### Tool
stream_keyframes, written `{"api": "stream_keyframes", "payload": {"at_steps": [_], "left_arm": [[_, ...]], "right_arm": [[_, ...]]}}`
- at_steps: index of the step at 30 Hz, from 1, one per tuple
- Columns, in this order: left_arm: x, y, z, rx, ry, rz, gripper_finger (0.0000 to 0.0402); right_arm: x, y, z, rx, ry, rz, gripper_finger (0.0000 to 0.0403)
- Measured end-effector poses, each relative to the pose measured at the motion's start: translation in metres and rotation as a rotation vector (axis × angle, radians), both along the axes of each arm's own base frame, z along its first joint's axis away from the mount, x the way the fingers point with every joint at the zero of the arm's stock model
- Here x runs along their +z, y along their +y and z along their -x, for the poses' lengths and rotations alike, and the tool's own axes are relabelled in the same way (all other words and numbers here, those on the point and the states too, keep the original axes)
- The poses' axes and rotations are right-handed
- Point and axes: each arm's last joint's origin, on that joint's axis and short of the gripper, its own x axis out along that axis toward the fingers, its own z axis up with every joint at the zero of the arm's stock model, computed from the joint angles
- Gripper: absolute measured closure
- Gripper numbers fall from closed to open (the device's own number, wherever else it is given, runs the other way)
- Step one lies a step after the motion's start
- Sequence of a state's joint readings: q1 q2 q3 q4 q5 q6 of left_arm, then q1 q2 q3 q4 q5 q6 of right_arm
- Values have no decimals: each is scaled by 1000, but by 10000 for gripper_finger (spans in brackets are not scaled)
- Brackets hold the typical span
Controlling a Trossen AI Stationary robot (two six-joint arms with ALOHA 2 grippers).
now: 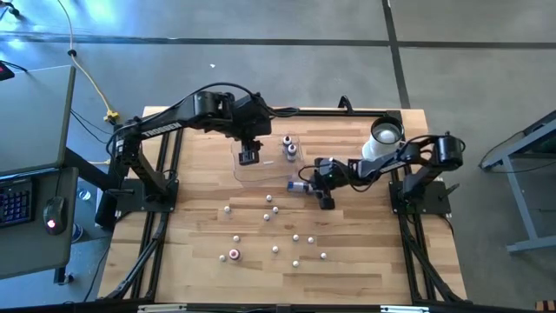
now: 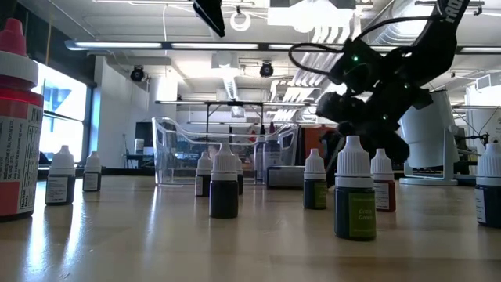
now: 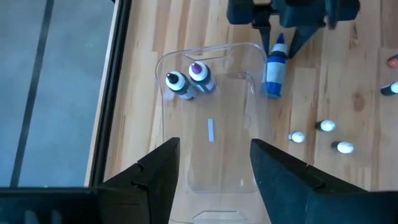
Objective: Pick & Place food coloring
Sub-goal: Put the large blue food coloring bottle into the transparent bin
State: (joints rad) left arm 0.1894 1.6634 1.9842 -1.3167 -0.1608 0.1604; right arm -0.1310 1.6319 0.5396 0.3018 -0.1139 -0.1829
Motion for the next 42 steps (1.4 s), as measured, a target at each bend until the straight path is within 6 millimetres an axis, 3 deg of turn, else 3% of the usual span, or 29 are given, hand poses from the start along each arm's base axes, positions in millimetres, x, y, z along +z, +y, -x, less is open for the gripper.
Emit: {"api": "stream_keyframes", "payload": {"at_steps": [10, 21, 27, 34, 39, 42], "left_arm": [[0, 1, 0, 14, 4, -21, 209], [0, 1, 0, 15, 3, -20, 209], [0, 1, 0, 16, 3, -20, 209], [0, 1, 0, 23, 5, -31, 209], [0, 1, 0, 11, 9, -41, 209], [0, 1, 0, 8, 8, -45, 209]], "right_arm": [[2, 4, -2, -21, -13, 35, 209], [1, 4, -2, -37, -7, 19, 288], [7, 6, -2, -17, -29, 5, 289], [40, 19, 2, 15, -86, 33, 282], [85, 32, -4, -8, 94, 187, 287], [122, 38, -13, 41, 192, 339, 286]]}}
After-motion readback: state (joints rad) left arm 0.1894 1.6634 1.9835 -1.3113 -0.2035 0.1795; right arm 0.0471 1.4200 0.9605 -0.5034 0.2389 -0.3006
